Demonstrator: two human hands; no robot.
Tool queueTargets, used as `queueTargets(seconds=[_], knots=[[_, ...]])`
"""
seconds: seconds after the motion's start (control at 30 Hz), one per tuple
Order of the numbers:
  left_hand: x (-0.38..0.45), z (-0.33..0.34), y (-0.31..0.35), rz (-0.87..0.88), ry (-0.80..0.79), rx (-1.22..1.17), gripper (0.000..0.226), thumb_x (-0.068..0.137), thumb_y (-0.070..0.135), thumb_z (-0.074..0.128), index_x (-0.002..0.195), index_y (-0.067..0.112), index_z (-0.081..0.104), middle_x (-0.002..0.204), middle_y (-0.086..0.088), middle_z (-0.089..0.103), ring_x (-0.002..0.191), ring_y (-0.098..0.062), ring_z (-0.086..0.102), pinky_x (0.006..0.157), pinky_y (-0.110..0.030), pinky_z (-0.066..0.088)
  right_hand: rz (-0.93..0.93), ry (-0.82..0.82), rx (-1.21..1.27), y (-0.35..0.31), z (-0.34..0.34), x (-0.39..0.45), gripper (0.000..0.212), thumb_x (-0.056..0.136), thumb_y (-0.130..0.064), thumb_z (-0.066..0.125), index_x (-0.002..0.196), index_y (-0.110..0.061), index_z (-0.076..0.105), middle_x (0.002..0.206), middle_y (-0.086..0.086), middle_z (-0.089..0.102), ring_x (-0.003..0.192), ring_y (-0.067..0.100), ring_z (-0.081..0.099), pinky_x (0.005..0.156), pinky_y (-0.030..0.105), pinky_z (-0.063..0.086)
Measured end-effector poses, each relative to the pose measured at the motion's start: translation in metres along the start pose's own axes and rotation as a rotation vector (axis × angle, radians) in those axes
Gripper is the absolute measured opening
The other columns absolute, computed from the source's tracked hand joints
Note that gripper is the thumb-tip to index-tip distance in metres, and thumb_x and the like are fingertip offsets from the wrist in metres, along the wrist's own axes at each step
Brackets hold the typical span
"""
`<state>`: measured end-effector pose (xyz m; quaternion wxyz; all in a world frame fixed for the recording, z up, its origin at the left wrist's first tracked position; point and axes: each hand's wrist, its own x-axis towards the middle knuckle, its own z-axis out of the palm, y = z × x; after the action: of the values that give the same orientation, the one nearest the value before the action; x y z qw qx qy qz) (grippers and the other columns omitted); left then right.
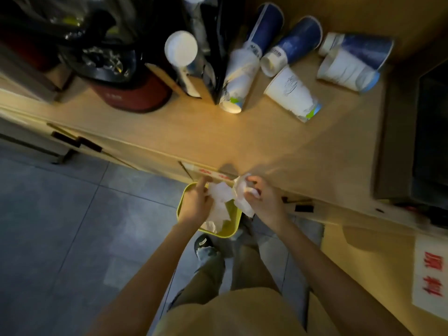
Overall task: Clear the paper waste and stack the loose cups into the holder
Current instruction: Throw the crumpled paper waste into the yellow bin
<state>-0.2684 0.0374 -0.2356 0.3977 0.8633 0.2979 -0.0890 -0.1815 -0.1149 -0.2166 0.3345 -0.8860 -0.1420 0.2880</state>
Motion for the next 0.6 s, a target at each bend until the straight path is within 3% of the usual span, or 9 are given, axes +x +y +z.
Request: queueTargets(seconds=[0.13, 0.27, 0.4, 0.5, 0.6], knots=[[-0.019, 0.001, -0.042, -0.172, 0.029, -0.063, 0.027, 0.082, -0.004, 0.049, 0.094, 0.004, 0.071, 0.102, -0.018, 0.071, 0.092, -0.034, 0.063, 0.072, -0.024, 0.041, 0.000, -0.055, 0.042, 0.009, 0.045, -0.012, 0.026, 0.084, -0.014, 0.056, 0.109, -0.013, 0.062, 0.098, 0.011, 0.068, 0.092, 0.028, 0.062, 0.071, 0.029, 0.043], [-0.020, 0.018, -0.085, -0.303, 0.010, -0.101, 0.026, 0.085, 0.001, 0.048, 0.100, 0.004, 0.070, 0.115, -0.017, 0.066, 0.105, -0.032, 0.059, 0.090, -0.029, 0.044, 0.137, -0.133, 0.084, 0.035, 0.081, -0.003, 0.018, 0.085, -0.011, 0.051, 0.092, -0.018, 0.066, 0.091, 0.009, 0.067, 0.092, 0.031, 0.061, 0.078, 0.043, 0.049], [-0.008, 0.054, -0.124, -0.382, -0.045, -0.134, 0.030, 0.090, 0.006, 0.044, 0.113, 0.003, 0.062, 0.134, -0.015, 0.051, 0.118, -0.032, 0.051, 0.103, -0.036, 0.040, 0.188, -0.170, 0.023, 0.076, 0.122, 0.022, 0.021, 0.087, -0.002, 0.049, 0.101, -0.006, 0.064, 0.104, 0.013, 0.066, 0.100, 0.028, 0.059, 0.080, 0.032, 0.045], [0.011, 0.093, -0.155, -0.401, -0.094, -0.130, 0.032, 0.090, 0.007, 0.044, 0.119, 0.005, 0.059, 0.138, -0.013, 0.048, 0.121, -0.030, 0.048, 0.104, -0.035, 0.038, 0.215, -0.163, 0.051, 0.117, 0.160, 0.047, 0.022, 0.087, 0.000, 0.050, 0.104, -0.005, 0.063, 0.107, 0.013, 0.065, 0.101, 0.024, 0.059, 0.067, 0.006, 0.039], [0.039, 0.135, -0.185, -0.350, -0.153, -0.118, 0.029, 0.088, 0.000, 0.046, 0.112, 0.000, 0.063, 0.133, -0.017, 0.053, 0.119, -0.033, 0.052, 0.100, -0.034, 0.040, 0.218, -0.181, 0.046, 0.161, 0.199, 0.078, 0.025, 0.088, 0.001, 0.049, 0.108, -0.006, 0.062, 0.115, 0.012, 0.063, 0.104, 0.017, 0.055, 0.078, 0.009, 0.037]])
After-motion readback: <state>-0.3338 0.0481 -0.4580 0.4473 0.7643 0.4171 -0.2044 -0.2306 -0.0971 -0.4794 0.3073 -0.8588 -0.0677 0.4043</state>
